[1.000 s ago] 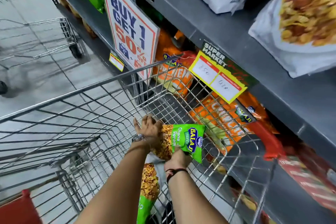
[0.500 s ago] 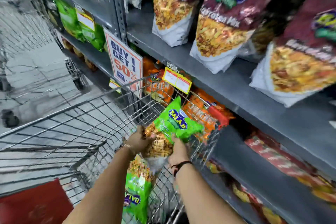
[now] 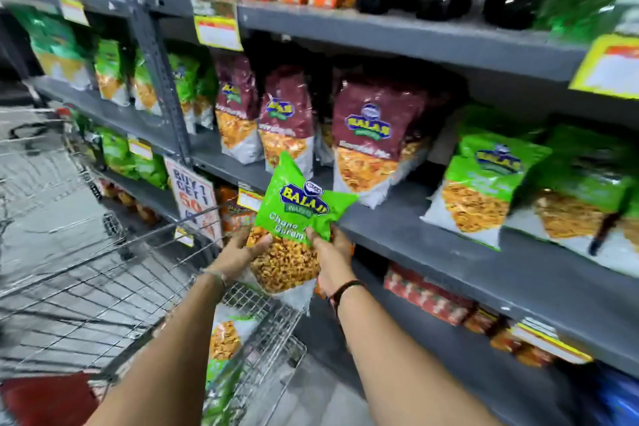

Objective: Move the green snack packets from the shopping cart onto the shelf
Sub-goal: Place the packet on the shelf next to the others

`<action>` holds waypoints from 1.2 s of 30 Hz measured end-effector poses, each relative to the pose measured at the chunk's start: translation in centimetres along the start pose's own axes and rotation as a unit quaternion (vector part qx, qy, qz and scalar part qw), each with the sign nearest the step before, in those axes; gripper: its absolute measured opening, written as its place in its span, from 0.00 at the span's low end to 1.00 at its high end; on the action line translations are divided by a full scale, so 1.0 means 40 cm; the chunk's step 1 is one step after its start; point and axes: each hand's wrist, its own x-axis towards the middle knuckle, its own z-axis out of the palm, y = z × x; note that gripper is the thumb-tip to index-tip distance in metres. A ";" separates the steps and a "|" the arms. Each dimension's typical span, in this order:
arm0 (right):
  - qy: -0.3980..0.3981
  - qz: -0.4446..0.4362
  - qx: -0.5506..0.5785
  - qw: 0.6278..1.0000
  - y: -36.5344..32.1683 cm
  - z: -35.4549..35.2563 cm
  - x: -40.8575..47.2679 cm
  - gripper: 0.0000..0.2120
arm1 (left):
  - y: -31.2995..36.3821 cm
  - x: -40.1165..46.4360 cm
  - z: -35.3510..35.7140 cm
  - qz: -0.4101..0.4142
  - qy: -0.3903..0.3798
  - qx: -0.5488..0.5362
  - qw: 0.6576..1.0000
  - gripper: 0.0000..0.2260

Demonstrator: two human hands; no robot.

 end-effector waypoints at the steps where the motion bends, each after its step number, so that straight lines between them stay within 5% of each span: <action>1: 0.007 -0.014 0.003 1.000 -0.031 -0.033 -0.014 0.09 | 0.028 -0.029 0.044 0.012 -0.006 -0.019 1.000 0.22; 3: 0.033 -0.053 -0.034 0.997 -0.101 -0.122 -0.047 0.14 | 0.073 -0.082 0.149 0.036 -0.021 -0.034 0.999 0.21; 6: 0.067 -0.083 -0.057 0.993 -0.191 -0.263 -0.082 0.16 | 0.098 -0.105 0.304 0.066 -0.044 -0.019 0.997 0.41; 13: 0.149 -0.142 -0.090 0.974 -0.337 -0.604 -0.096 0.26 | 0.171 -0.078 0.688 0.061 -0.151 -0.068 0.984 0.10; 21: 0.275 -0.131 -0.108 0.946 -0.349 -0.876 -0.039 0.17 | 0.224 0.005 0.997 0.083 -0.261 0.021 0.962 0.32; 25: 0.285 -0.133 -0.116 0.942 -0.376 -0.931 0.031 0.13 | 0.225 0.090 1.084 0.104 -0.281 0.064 0.952 0.27; 30: 0.280 -0.137 -0.128 0.941 -0.396 -0.965 0.100 0.25 | 0.221 0.150 1.152 0.115 -0.265 0.095 0.953 0.24; 36: 0.266 -0.121 -0.154 0.944 -0.323 -1.025 0.177 0.24 | 0.175 0.171 1.203 0.115 -0.310 0.120 0.936 0.28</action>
